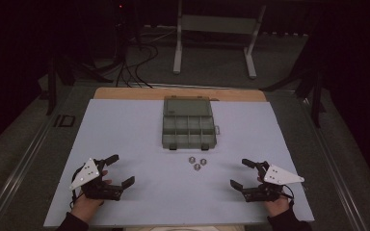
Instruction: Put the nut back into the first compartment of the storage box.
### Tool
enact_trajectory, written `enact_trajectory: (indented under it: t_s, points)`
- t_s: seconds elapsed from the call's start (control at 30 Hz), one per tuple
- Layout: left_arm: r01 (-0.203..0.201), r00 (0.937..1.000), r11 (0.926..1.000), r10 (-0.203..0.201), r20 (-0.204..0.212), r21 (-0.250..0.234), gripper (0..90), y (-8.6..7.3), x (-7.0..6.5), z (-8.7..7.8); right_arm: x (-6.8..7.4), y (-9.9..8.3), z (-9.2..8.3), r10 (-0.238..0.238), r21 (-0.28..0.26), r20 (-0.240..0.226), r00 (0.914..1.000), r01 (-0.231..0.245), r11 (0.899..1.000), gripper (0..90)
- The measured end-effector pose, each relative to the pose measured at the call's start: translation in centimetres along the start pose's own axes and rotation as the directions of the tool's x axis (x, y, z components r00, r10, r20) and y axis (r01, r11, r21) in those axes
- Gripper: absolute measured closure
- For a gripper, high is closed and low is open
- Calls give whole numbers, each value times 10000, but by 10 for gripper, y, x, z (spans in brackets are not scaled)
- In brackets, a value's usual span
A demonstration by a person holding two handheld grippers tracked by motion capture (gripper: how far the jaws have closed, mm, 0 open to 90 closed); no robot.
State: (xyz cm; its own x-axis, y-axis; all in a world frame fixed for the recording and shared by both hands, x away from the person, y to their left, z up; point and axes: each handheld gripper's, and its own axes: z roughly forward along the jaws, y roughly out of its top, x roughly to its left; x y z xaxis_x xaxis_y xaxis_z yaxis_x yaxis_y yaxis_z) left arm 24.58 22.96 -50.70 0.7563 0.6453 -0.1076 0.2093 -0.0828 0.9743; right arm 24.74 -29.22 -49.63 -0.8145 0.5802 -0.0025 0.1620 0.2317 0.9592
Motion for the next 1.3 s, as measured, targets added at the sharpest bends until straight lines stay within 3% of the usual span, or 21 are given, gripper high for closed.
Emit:
enact_trajectory:
  t_s: [0.17, 0.47, 0.5, 0.6, 0.67, 0.8, 0.97, 1.03, 1.17, 1.2, 1.3]
  points:
    - [-13, 10000, 10000, 13, 7, -18, 10, 1, 0, 0, 0, 0, -1, 28, -33, 8, 10000, -28, 10000, 138]
    - [43, 10000, 9998, -44, -57, -205, 10, 2, 0, -1, -1, 18, -10, 70, -469, 612, 9981, -41, 9989, 140]
    - [23, 10000, 9998, -25, -85, -210, 10, 2, 0, -2, -4, 23, -11, 364, -599, 678, 9970, -324, 9977, 140]
    - [-11, 9999, 9998, 9, -104, -201, 10, 3, 0, -2, -7, 29, -12, 555, -592, 793, 9953, -508, 9969, 140]
    - [14, 10000, 9998, -15, -95, -177, 10, 3, 0, -2, -11, 39, -11, 187, -632, 880, 9959, -132, 9979, 139]
    - [109, 9999, 9997, -110, -74, -206, 10, 2, 1, -1, -15, 48, -6, 145, -419, 931, 9956, -107, 9991, 139]
    - [127, 9999, 9997, -129, -58, -231, 10, 3, 1, -1, -22, 55, 5, 329, -227, 610, 9976, -315, 9992, 140]
    - [119, 9999, 9997, -120, -44, -214, 10, 3, 0, -1, -28, 59, 22, 566, 170, 150, 9983, -569, 9982, 136]
    - [121, 9999, 9997, -122, -34, -208, 10, 3, 0, -1, -29, 60, 30, 490, 359, 250, 9985, -499, 9981, 136]
    - [121, 9999, 9997, -121, -16, -211, 10, 3, 1, -1, -32, 62, 36, 683, 416, -123, 9976, -678, 9968, 137]
    - [123, 9999, 9997, -123, -5, -198, 10, 3, 1, -1, -32, 63, 48, 575, 605, -292, 9979, -557, 9966, 139]
